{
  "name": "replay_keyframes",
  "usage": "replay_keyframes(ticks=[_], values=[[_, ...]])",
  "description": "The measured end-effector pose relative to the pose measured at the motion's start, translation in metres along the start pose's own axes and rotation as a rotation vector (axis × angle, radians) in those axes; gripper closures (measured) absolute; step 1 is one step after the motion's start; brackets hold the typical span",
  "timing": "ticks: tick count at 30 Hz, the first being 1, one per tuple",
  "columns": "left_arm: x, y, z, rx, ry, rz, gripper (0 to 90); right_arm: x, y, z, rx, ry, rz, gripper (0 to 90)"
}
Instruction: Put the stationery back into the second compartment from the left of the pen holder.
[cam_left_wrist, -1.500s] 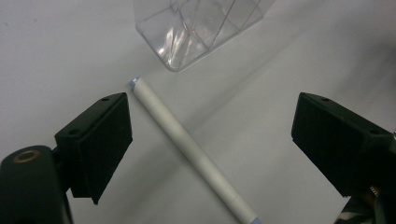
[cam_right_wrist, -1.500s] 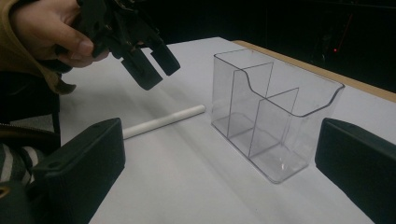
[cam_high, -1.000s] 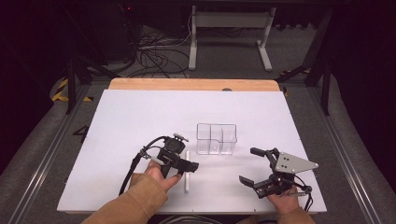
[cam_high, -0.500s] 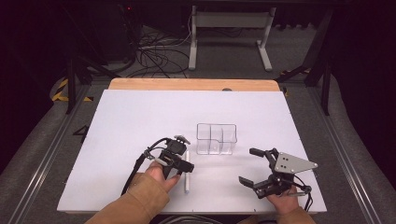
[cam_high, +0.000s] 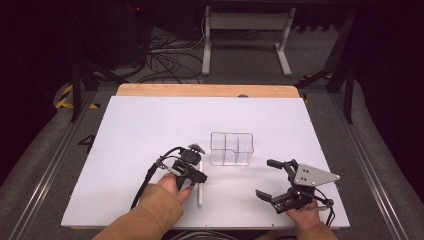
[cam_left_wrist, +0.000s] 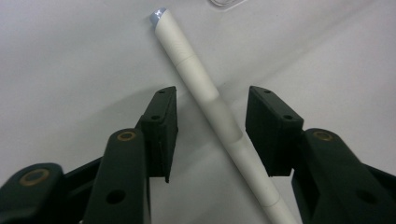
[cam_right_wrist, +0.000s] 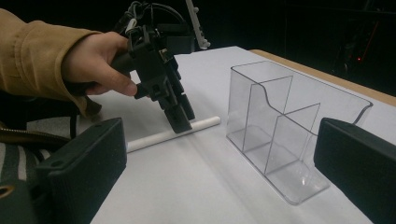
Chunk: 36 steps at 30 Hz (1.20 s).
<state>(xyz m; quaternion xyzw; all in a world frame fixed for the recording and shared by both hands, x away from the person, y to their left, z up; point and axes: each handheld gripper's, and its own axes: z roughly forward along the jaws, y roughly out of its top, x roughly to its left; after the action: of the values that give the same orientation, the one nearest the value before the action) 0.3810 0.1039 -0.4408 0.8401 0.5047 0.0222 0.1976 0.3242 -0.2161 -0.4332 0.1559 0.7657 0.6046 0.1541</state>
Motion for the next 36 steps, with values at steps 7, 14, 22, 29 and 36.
replay_keyframes(ticks=[7, 14, 22, 29, 36], values=[[-0.007, 0.002, 0.005, 0.04, 0.032, 0.011, 58.0, 0.001, -0.001, 0.002, 0.009, 0.004, -0.001, 3.0], [-0.014, 0.002, 0.007, 0.041, 0.093, 0.039, 59.9, 0.001, -0.001, 0.002, 0.013, 0.003, -0.007, 3.0], [-0.019, 0.002, 0.008, 0.043, 0.124, 0.045, 59.6, 0.001, -0.002, 0.004, 0.023, 0.006, -0.006, 3.0], [-0.019, 0.003, 0.009, 0.043, 0.125, 0.02, 60.2, 0.001, -0.004, 0.005, 0.035, 0.009, -0.009, 3.0], [-0.02, 0.005, 0.009, 0.047, 0.143, -0.011, 61.3, 0.003, -0.007, 0.007, 0.047, 0.017, -0.013, 3.0]])
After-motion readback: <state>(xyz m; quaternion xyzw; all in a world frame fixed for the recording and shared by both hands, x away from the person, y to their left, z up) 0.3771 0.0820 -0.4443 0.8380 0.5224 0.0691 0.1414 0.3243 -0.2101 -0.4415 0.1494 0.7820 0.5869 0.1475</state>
